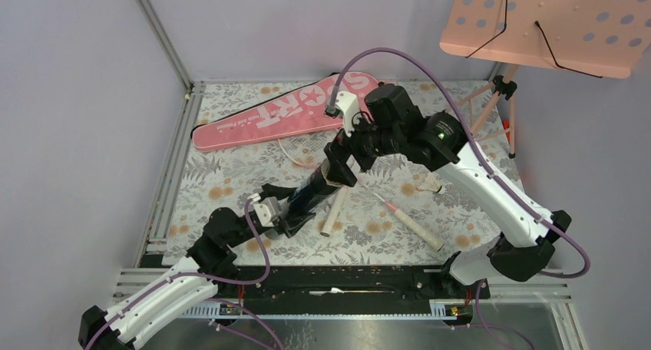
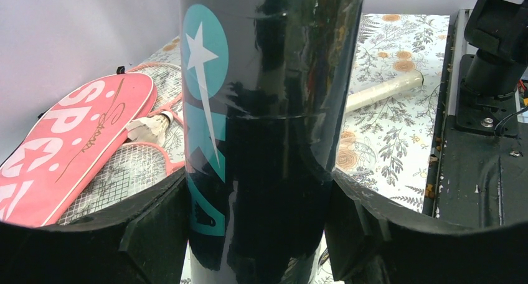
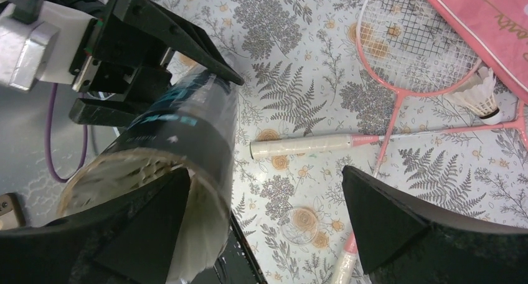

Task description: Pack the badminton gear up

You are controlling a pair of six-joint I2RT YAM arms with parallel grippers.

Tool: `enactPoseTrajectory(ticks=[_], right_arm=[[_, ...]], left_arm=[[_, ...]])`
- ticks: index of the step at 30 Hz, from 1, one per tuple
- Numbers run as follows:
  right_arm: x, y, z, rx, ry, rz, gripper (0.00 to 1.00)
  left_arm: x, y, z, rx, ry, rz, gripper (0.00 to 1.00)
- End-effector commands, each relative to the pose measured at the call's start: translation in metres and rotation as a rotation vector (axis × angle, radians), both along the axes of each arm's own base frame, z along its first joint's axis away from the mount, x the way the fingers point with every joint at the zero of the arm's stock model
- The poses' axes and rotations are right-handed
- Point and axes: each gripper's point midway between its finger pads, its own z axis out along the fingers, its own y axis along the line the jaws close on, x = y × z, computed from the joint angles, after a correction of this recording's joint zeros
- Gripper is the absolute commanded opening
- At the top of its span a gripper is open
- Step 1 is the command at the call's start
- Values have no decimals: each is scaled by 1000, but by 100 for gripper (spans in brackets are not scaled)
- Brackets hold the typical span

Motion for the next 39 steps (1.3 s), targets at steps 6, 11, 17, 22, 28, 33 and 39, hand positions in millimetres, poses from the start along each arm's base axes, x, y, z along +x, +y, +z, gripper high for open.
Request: enactPoseTrajectory(ticks=[6, 11, 17, 22, 28, 33, 39], right_arm=[[14, 23, -2, -1, -32, -12, 100], [20, 9, 59, 137, -149, -119, 100], [4, -24, 129, 333, -307, -176, 100], [19, -73, 120, 322, -375, -429, 100], [42, -127, 7, 234, -267, -762, 100], [67, -168, -97, 120, -145, -1066, 100], [82, -234, -151, -243, -172, -1399, 100]], left_arm=[[-1, 2, 34, -100, -91, 2, 24], [5, 4, 35, -105, -77, 37, 24], [7, 6, 37, -114, -71, 54, 24], [23, 21, 47, -170, -43, 178, 26], [53, 66, 71, -293, 34, 479, 28], [69, 94, 71, -380, 91, 660, 26], [69, 95, 72, -366, 113, 672, 26]])
